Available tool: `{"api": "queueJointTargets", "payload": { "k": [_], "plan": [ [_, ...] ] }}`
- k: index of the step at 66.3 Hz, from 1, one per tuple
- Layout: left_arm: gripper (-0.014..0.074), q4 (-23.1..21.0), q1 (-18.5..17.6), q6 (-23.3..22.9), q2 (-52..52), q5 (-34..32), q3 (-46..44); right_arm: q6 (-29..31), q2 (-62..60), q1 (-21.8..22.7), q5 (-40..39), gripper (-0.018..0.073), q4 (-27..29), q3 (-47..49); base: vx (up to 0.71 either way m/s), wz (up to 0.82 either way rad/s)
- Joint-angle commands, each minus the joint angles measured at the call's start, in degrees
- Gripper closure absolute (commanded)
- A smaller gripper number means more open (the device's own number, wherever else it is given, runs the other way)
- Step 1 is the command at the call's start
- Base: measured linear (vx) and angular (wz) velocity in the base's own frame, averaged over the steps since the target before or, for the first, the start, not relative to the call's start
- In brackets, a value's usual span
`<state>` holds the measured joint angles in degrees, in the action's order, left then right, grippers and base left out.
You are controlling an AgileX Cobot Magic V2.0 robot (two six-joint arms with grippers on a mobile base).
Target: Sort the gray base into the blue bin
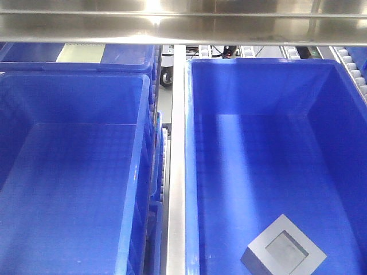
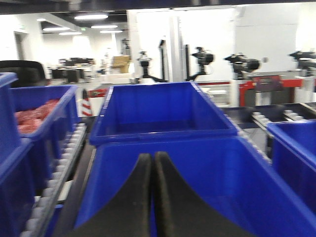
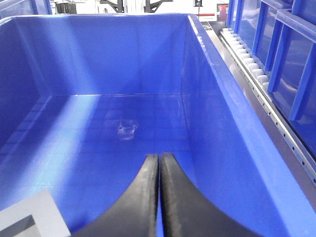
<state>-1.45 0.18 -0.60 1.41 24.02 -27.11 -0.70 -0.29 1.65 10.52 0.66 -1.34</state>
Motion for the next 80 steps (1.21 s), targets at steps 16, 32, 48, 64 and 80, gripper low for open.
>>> {"api": "queueJointTargets", "payload": {
  "k": [16,32,48,64,80],
  "plan": [
    [0.0603,1.45,2.67,-0.13,-2.93,-14.77,8.23,0.70,1.03,0.15,-1.93,0.0564,-0.26,-0.37,0.00,0.00],
    [0.0603,1.45,2.55,-0.26,-2.93,-21.10,20.03,0.70,1.03,0.15,-1.93,0.0564,-0.26,-0.37,0.00,0.00],
    [0.0603,1.45,2.55,-0.26,-2.93,-22.41,27.42,0.70,1.03,0.15,-1.93,0.0564,-0.26,-0.37,0.00,0.00],
    [0.0603,1.45,2.55,-0.16,-2.93,-21.67,27.43,0.70,1.03,0.15,-1.93,0.0564,-0.26,-0.37,0.00,0.00],
    [0.0603,1.45,2.55,-0.16,-2.88,-21.67,27.43,0.70,1.03,0.15,-1.93,0.0564,-0.26,-0.37,0.00,0.00]
  ]
}}
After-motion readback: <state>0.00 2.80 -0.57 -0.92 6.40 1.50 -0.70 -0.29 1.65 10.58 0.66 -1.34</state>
